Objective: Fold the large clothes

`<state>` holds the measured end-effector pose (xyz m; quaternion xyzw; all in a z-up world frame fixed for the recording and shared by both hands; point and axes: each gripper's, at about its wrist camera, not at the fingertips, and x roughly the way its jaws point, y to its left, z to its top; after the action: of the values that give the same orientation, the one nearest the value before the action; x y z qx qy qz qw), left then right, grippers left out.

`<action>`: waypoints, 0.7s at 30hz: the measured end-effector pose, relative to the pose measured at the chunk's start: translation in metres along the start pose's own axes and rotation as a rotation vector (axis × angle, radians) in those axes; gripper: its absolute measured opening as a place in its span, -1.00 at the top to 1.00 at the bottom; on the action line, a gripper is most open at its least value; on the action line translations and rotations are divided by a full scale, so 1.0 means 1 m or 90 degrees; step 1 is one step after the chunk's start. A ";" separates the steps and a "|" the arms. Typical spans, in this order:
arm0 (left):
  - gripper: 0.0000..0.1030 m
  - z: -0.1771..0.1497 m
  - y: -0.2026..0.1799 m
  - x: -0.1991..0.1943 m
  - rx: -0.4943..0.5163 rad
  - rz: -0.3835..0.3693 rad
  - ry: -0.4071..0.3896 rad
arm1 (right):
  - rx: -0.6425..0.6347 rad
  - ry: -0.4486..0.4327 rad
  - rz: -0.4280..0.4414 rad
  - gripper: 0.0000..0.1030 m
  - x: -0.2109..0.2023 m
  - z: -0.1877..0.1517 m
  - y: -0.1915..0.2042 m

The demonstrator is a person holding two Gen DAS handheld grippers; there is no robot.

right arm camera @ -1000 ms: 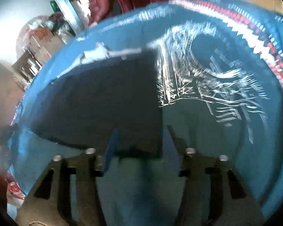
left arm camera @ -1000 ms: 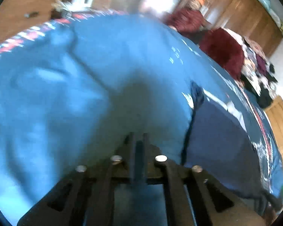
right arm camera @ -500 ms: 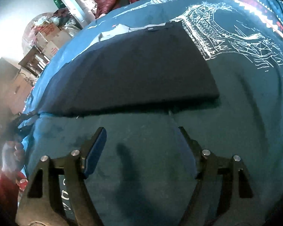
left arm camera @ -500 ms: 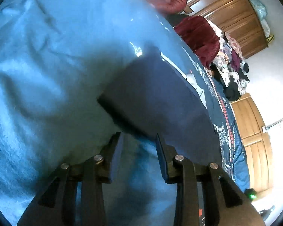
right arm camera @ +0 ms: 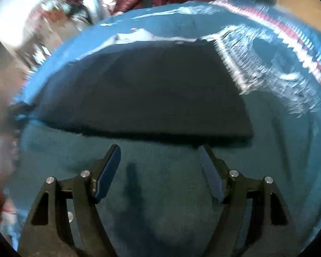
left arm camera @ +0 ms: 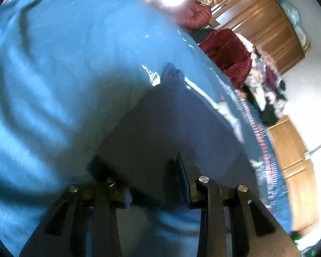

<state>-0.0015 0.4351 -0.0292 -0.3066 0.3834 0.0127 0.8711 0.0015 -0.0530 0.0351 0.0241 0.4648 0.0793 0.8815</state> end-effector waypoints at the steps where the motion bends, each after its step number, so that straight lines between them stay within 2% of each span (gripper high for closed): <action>1: 0.28 0.000 -0.005 0.001 0.018 0.021 -0.003 | 0.005 0.005 -0.023 -0.53 0.003 0.000 0.002; 2: 0.25 -0.001 -0.014 0.000 0.046 0.048 -0.008 | 0.013 0.014 -0.044 -0.63 0.009 0.000 0.004; 4: 0.05 -0.007 -0.024 0.000 0.089 0.078 -0.014 | 0.035 0.031 -0.068 -0.70 0.022 -0.008 0.004; 6: -0.08 -0.010 -0.027 0.000 0.113 0.091 -0.013 | 0.033 0.023 -0.085 -0.80 0.029 -0.016 0.004; 8: -0.16 -0.009 -0.029 0.003 0.125 0.096 -0.006 | 0.017 0.003 -0.106 -1.00 0.033 -0.021 0.005; 12: -0.24 -0.011 -0.034 0.006 0.148 0.114 -0.009 | 0.025 -0.007 -0.104 -1.00 0.038 -0.023 0.000; 21: -0.30 -0.015 -0.032 0.005 0.153 0.118 -0.012 | 0.026 -0.020 -0.101 -1.00 0.038 -0.024 0.001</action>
<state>0.0002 0.4000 -0.0239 -0.1631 0.4006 0.0499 0.9003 0.0025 -0.0466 -0.0099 0.0062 0.4529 -0.0008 0.8915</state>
